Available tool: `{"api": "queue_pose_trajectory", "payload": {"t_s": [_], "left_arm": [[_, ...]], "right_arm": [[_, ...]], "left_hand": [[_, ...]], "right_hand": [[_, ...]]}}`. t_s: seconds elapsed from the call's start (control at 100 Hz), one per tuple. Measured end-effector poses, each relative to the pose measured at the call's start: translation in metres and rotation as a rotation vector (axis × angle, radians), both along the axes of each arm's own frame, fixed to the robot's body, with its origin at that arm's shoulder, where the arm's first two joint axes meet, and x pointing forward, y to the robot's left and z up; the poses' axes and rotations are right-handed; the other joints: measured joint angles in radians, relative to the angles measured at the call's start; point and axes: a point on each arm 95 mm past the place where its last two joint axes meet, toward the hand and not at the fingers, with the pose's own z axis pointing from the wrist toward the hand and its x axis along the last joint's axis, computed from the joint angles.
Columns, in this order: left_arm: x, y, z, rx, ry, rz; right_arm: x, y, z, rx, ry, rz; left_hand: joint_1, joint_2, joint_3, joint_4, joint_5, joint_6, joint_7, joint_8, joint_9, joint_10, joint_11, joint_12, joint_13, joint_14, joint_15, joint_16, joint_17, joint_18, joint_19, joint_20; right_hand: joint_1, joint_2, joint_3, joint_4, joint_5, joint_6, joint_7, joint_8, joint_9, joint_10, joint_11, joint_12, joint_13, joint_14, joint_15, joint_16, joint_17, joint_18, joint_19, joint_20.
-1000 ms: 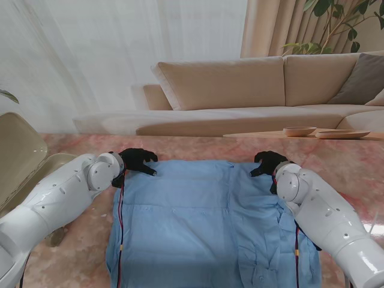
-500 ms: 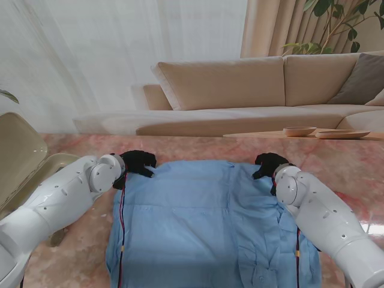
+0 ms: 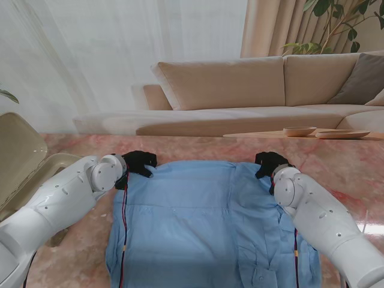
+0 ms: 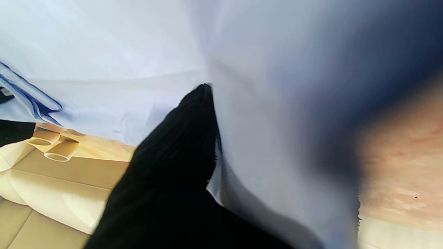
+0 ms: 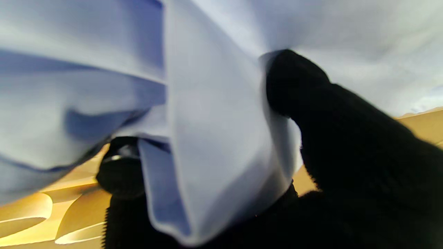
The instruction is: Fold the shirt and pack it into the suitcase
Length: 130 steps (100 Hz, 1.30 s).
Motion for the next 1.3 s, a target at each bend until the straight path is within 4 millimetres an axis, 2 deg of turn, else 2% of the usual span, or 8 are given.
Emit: {"api": "queue_pose_trajectory", "payload": {"t_s": [0.22,0.28,0.37,0.65,0.77,0.8,0.87,1.3], "left_arm": [[0.002,0.001,0.002,-0.042,0.01,0.033],[0.003,0.001,0.003,-0.05,0.008,0.041],[0.004,0.002,0.005,-0.063,-0.008,0.055],[0.012,0.007,0.011,-0.08,-0.025,0.09],[0.018,0.01,0.015,-0.092,-0.049,0.117],[0.02,0.011,0.017,-0.094,-0.06,0.124],[0.024,0.012,0.019,-0.093,-0.074,0.132],[0.044,0.012,0.039,-0.124,-0.187,0.193]], "right_arm": [[0.0,0.0,0.003,0.021,0.012,0.021],[0.0,0.0,0.004,0.028,0.015,0.03],[0.0,0.0,0.007,0.036,0.009,0.038],[0.006,0.006,0.018,0.058,-0.008,0.053],[0.014,0.013,0.024,0.053,-0.026,0.063],[0.017,0.014,0.026,0.058,-0.032,0.06],[0.024,0.016,0.03,0.071,-0.043,0.052],[0.054,0.03,0.055,0.084,-0.219,-0.013]], "left_hand": [[-0.033,-0.062,0.244,-0.004,0.001,-0.017,0.073,0.011,0.038,0.0,0.06,0.006,0.043,-0.001,0.064,0.014,0.054,0.0,0.045,0.007],[-0.045,-0.077,0.286,-0.004,0.001,-0.02,0.086,0.011,0.046,0.0,0.072,0.006,0.064,-0.002,0.076,0.014,0.069,0.0,0.056,0.007],[-0.046,-0.088,0.328,-0.005,0.001,-0.02,0.101,0.023,0.046,0.0,0.084,0.006,0.068,-0.002,0.085,0.014,0.08,0.0,0.057,0.007],[-0.047,-0.094,0.353,-0.005,0.001,-0.02,0.11,0.035,0.046,0.01,0.088,0.007,0.09,-0.007,0.101,0.015,0.102,0.0,0.074,0.007],[-0.046,-0.094,0.353,-0.005,0.001,-0.02,0.11,0.042,0.046,0.015,0.088,0.01,0.094,-0.007,0.101,0.015,0.105,0.0,0.075,0.007],[-0.046,-0.094,0.353,-0.005,0.001,-0.02,0.11,0.046,0.046,0.015,0.088,0.01,0.094,-0.007,0.101,0.015,0.106,0.0,0.083,0.007],[-0.046,-0.094,0.353,-0.005,0.001,-0.02,0.11,0.047,0.046,0.016,0.089,0.01,0.094,-0.007,0.101,0.016,0.106,0.0,0.084,0.007],[-0.042,-0.094,0.345,-0.005,0.001,-0.02,0.11,0.059,0.046,0.017,0.091,0.01,0.094,-0.007,0.101,0.025,0.103,0.001,0.084,0.007]], "right_hand": [[0.014,-0.018,0.049,0.001,0.0,-0.012,0.059,0.013,0.032,-0.012,0.043,0.013,0.051,-0.02,0.056,0.0,0.017,-0.012,0.066,0.0],[0.014,-0.03,0.074,0.033,0.0,-0.013,0.075,0.026,0.033,-0.013,0.057,0.027,0.062,-0.028,0.071,0.0,0.026,-0.024,0.083,0.0],[0.014,-0.051,0.111,0.042,0.0,-0.024,0.097,0.043,0.034,-0.013,0.071,0.05,0.073,-0.031,0.091,0.0,0.038,-0.028,0.106,-0.011],[0.014,-0.065,0.162,0.064,0.058,-0.037,0.109,0.094,0.058,-0.006,0.077,0.126,0.116,-0.039,0.13,0.0,0.078,-0.034,0.13,-0.034],[0.014,-0.066,0.186,0.064,0.06,-0.039,0.121,0.109,0.062,-0.001,0.077,0.175,0.127,-0.041,0.156,0.0,0.1,-0.034,0.141,-0.034],[0.014,-0.066,0.187,0.085,0.06,-0.039,0.13,0.109,0.062,0.001,0.077,0.19,0.127,-0.042,0.165,0.0,0.097,-0.034,0.142,-0.034],[0.028,-0.066,0.198,0.085,0.06,-0.039,0.133,0.109,0.062,0.003,0.077,0.21,0.127,-0.042,0.177,0.0,0.088,-0.034,0.143,-0.034],[0.058,-0.052,0.199,0.086,0.06,-0.039,0.155,0.11,0.06,0.006,0.077,0.241,0.137,-0.049,0.185,0.001,0.12,-0.037,0.145,-0.034]]}}
